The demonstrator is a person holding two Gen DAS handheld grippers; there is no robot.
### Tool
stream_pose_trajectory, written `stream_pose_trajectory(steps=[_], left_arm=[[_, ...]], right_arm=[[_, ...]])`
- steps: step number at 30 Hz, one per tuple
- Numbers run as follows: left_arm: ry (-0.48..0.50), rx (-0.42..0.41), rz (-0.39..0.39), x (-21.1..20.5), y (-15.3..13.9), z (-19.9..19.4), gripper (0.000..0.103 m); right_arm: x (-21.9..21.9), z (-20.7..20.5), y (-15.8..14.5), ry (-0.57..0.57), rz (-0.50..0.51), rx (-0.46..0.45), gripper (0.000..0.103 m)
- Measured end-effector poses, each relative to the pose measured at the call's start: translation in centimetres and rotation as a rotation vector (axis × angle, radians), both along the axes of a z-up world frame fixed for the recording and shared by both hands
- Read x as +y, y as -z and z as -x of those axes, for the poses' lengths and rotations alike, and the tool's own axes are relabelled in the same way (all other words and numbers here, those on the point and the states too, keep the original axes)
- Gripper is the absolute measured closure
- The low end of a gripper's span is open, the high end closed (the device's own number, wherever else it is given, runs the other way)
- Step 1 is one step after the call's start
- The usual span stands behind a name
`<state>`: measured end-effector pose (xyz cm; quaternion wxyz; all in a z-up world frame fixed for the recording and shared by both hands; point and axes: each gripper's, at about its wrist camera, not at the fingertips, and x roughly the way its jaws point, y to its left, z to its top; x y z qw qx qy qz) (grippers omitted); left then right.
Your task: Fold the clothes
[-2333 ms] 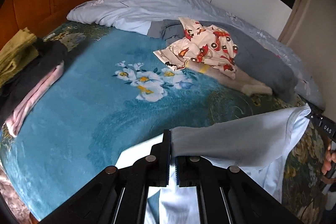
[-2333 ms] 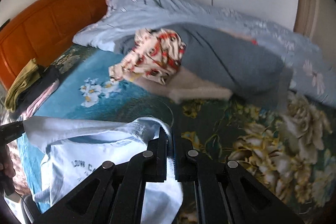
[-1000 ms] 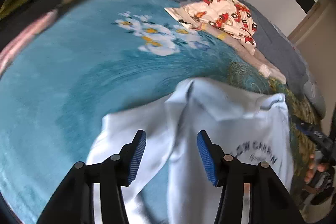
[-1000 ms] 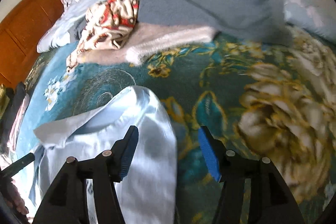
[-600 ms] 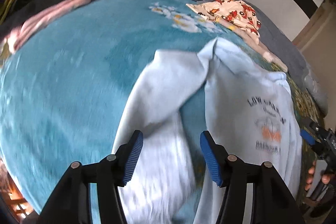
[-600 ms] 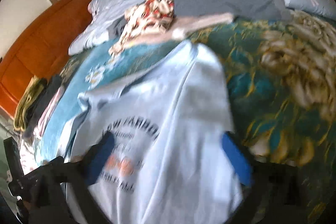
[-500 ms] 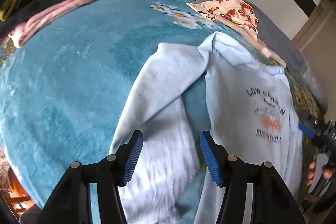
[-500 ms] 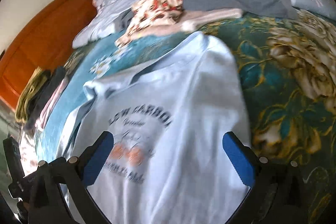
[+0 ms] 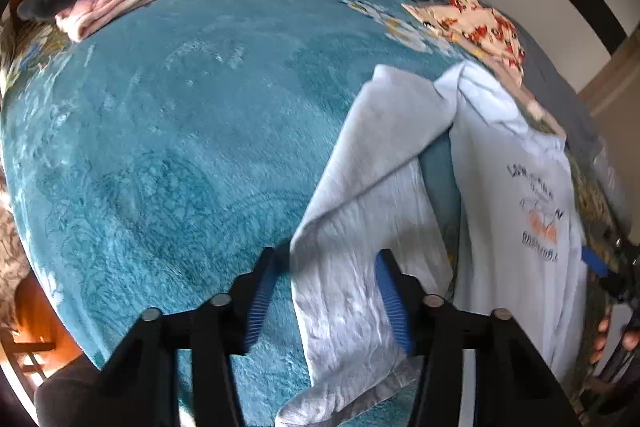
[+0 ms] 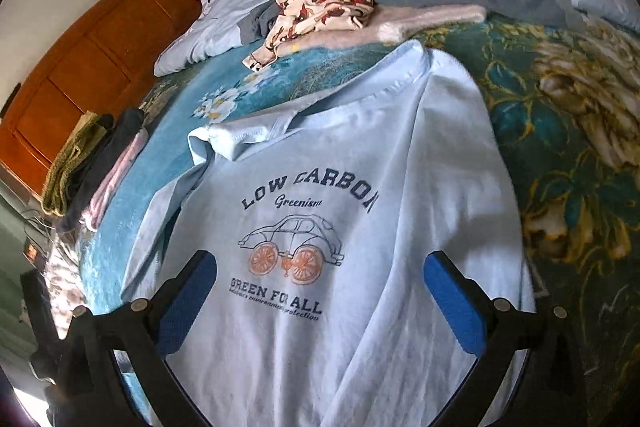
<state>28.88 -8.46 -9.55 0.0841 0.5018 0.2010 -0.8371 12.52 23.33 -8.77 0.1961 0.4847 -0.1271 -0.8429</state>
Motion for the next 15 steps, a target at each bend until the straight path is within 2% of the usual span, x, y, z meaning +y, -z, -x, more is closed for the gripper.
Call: stream_pose_trajectory(steps=[2,3,8,15], left_arm=[[0.021,-0.001,0.021,0.4,-0.1,0.0,0.09],[0.023,0.004,0.024,0.4,-0.2,0.0,0.095],[0.018,0.023,0.103,-0.7,-0.9,0.2,0.098],[-0.055,0.03,0.243,-6.4,-3.0,2.7,0.1]], right_arm=[[-0.3,0.0,0.2,-0.002,-0.003,-0.011,0.0],[-0.4,0.0,0.2,-0.005,-0.006,-0.012,0.0],[-0.6,0.1,0.3,-0.014,-0.01,-0.016,0.0],[-0.5,0.8,1.0,-0.005,-0.003,-0.034,0.0]])
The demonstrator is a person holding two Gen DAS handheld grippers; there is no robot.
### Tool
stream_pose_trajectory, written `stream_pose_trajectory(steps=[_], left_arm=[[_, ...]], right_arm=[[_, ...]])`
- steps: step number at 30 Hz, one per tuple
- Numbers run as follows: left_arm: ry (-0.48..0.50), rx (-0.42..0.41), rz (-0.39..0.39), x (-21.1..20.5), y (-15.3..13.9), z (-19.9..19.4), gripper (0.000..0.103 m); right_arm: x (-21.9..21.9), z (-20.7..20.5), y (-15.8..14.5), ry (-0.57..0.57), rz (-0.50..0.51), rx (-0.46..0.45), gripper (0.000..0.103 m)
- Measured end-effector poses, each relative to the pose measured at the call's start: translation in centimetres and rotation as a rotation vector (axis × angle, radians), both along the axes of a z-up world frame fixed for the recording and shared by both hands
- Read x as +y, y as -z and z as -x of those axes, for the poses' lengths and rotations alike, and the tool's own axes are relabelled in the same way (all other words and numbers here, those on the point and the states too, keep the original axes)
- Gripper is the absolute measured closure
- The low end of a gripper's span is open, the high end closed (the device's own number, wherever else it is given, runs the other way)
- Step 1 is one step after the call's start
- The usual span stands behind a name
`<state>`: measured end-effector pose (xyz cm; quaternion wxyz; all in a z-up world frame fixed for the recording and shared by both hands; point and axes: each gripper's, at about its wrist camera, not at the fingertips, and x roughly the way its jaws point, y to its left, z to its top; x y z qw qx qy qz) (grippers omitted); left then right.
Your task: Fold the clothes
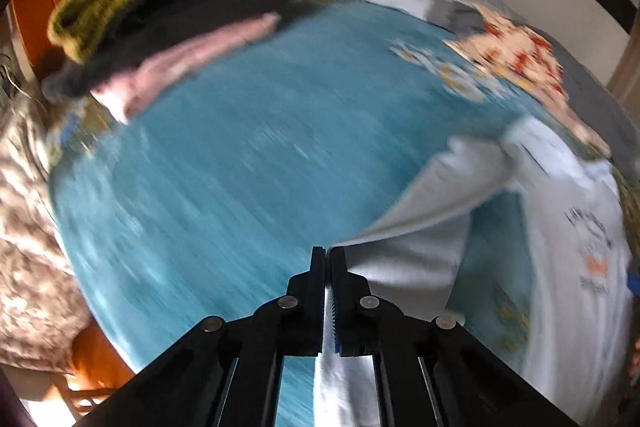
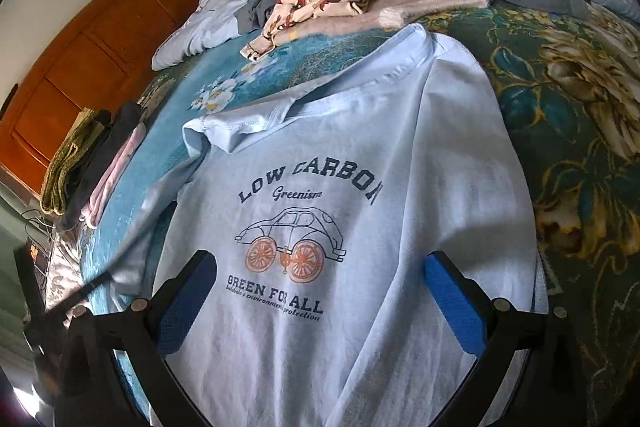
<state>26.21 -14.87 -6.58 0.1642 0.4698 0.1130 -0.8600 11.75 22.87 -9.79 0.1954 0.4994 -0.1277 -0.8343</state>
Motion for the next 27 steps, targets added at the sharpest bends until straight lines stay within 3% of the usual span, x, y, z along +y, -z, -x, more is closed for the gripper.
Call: stream_pose_trajectory(steps=[5,8,12,15,18,19,22,27], left_arm=[[-0.025,-0.006,0.076,-3.3,-1.3,3.6,0.1],[-0.073,-0.023,0.079,-5.8,-1.8,5.4,0.1],[-0.03,-0.003,-0.021,-6.5,-1.7,5.8,0.1],[0.048,0.026,-0.141,-5.7,-1.1,5.1,0.099],[0.089,0.012,-0.164,-5.2,-0.1,4.3,0.098],[0.097,0.004,-0.17,-5.2,0.3,3.9,0.093],[0.081,-0.007,-0.213,-6.3,1.2,3.0,0.057],[0.049,-0.009,-0.304,-7.1,2.3,1.0,0.056]], right_arm=[[0.0,0.6,0.4,-0.001,0.001,-0.011,0.0],[0.1,0.8,0.4,-0.003,-0.001,-0.012,0.0],[0.3,0.9,0.5,0.002,0.001,-0.016,0.0],[0.1,1.1,0.6,0.003,-0.003,-0.017,0.0],[-0.5,1.3,0.5,-0.006,-0.013,-0.016,0.0],[-0.7,1.3,0.5,-0.011,-0.014,-0.015,0.0],[-0.9,1.4,0.5,-0.021,-0.02,-0.014,0.0],[-1.1,1.4,0.8,-0.014,-0.024,-0.02,0.0]])
